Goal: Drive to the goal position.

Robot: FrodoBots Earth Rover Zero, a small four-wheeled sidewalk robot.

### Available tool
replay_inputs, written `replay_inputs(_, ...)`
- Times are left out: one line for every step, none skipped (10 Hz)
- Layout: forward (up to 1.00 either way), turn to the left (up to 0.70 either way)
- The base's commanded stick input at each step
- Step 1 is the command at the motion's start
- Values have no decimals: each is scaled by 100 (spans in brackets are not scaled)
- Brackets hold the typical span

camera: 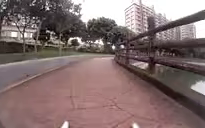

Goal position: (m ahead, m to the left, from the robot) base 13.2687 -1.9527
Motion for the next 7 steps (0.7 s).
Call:
replay_inputs(70, 0)
replay_inputs(70, 0)
replay_inputs(70, 0)
replay_inputs(70, 0)
replay_inputs(70, 0)
replay_inputs(70, 0)
replay_inputs(70, 0)
